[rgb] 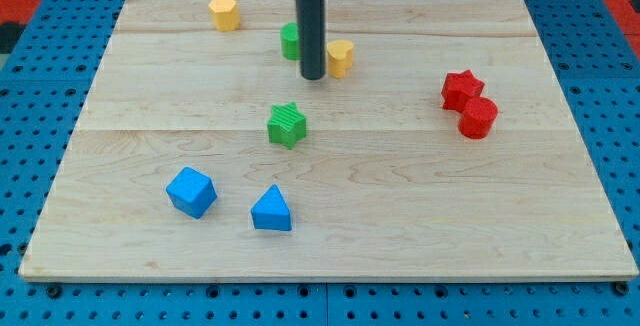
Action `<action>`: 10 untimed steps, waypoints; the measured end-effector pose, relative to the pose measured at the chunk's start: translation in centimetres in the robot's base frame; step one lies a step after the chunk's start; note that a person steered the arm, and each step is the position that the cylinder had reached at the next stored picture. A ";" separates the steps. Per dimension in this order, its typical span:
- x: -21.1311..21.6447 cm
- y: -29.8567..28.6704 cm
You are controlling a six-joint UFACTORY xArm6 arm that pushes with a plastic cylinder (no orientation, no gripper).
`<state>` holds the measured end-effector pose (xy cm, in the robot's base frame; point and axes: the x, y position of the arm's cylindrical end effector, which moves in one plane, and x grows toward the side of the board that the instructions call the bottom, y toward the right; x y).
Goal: Place the yellow heart at the top center
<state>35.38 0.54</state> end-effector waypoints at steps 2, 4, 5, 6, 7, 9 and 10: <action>-4.8 4.9; -10.2 8.0; -10.2 7.7; -10.5 12.4; -12.0 11.8; -10.6 4.0; -3.4 5.2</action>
<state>32.02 5.72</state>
